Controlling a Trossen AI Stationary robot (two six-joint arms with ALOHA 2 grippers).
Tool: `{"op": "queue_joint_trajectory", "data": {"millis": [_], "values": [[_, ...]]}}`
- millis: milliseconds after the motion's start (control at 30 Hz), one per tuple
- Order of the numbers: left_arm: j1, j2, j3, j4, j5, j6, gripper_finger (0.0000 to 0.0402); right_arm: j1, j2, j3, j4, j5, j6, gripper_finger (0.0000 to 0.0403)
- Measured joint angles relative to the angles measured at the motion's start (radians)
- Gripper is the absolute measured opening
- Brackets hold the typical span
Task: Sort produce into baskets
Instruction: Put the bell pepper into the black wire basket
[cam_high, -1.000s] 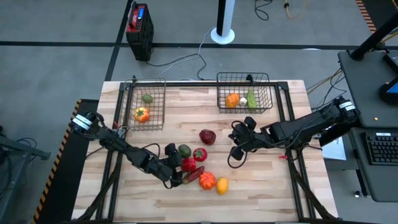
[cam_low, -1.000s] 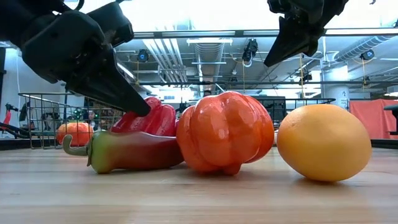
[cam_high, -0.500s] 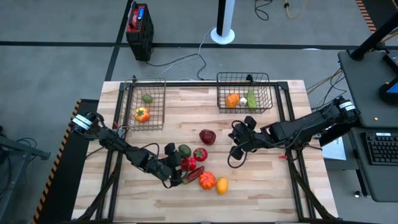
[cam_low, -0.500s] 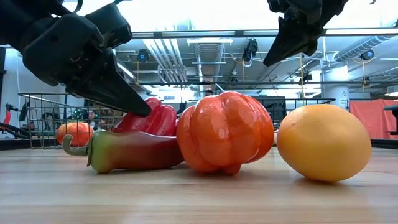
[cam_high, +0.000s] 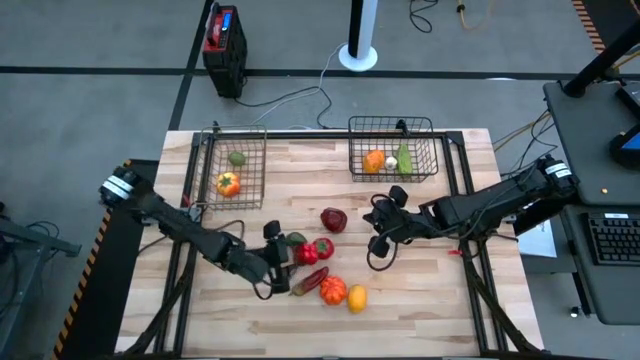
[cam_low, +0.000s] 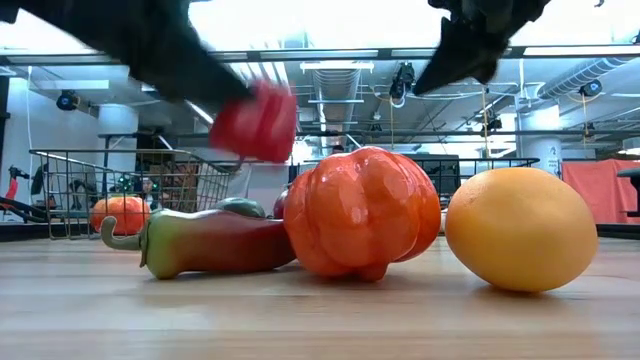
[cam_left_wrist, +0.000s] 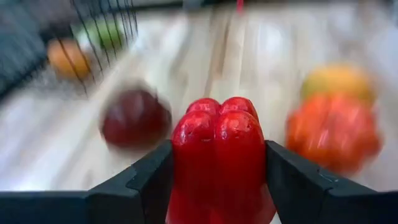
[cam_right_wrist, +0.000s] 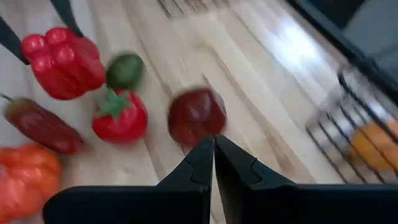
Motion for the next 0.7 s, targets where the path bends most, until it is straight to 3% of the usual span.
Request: {"op": "queue_joint_trajectory", "data": {"millis": [233,367,533,700], "values": [[0.007,-0.164,0.001,0.254,0.005,0.304,0.0203,0.005,0.000,-0.120,0.527,-0.012,-0.338,0.0009],[0.017,-0.227,0.001,0.276,0.012,0.360,0.0202,0.015,0.000,-0.190,0.794,-0.019,-0.458,0.0012],[0.065,-0.231,0.000,0.327,0.013,0.362,0.0202,0.023,0.000,-0.200,0.869,-0.093,-0.497,0.0044],[0.124,-0.187,0.000,0.367,0.078,0.357,0.0202,0.023,0.013,-0.199,0.859,-0.092,-0.470,0.0123]]}}
